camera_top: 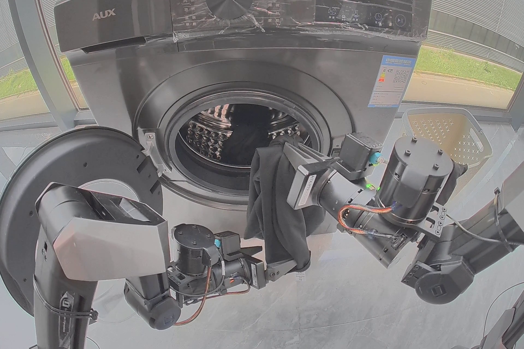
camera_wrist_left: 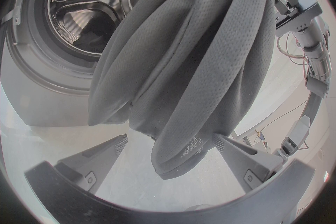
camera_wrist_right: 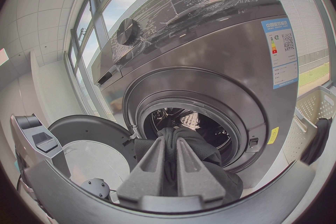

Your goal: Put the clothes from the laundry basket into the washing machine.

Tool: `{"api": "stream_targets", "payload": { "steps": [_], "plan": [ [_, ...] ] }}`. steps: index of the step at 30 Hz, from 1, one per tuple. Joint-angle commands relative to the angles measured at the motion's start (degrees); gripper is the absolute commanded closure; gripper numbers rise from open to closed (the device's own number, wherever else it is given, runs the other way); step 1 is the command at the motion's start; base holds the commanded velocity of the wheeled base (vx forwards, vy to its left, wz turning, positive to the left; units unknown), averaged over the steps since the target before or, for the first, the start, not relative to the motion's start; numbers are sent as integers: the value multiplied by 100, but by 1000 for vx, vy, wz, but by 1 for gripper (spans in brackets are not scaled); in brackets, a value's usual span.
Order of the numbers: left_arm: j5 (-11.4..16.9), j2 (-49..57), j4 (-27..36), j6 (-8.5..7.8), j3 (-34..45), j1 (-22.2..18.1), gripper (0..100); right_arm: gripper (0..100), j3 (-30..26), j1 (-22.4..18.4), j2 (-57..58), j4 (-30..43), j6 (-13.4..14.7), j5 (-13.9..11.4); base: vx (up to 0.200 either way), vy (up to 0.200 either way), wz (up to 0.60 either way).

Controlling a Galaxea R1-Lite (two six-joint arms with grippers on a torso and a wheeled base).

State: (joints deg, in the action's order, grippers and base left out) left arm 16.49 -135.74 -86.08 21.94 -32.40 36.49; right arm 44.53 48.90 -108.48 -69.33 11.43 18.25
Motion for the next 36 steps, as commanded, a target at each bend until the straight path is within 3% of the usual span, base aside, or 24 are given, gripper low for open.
{"api": "stream_targets", "payload": {
  "steps": [1, 5, 6, 21, 27, 29, 31, 36],
  "plan": [
    [3, -49, -49, 3, 6, 60, 0, 100, 3, 6, -24, -2, -1, -6, 0, 0, 0],
    [3, -93, -146, 38, -29, 87, 0, 100, 3, 6, -24, -2, -1, 3, 0, 0, 0],
    [3, -93, -208, 47, -29, 87, 100, 100, 3, -3, -41, -2, -1, 3, 0, 0, 0],
    [3, 83, -278, 21, 50, 87, 100, 100, -32, -38, -85, -55, -1, 12, 0, 0, 0],
    [3, 1155, -278, -120, 894, 113, 100, 100, -41, -372, -331, -81, -36, 12, 0, 0, 0],
    [3, 1375, -278, -190, 1122, 148, 100, 100, -50, -442, -349, -81, -45, 3, 0, 0, 0],
    [126, 2017, -278, -463, 1702, 210, 100, 100, -67, -583, -454, -90, -45, -23, 0, 0, 0],
    [398, 2860, -278, -937, 2484, 280, 100, 100, -217, -653, -542, -90, -45, -50, 0, 0, 0]
  ]
}}
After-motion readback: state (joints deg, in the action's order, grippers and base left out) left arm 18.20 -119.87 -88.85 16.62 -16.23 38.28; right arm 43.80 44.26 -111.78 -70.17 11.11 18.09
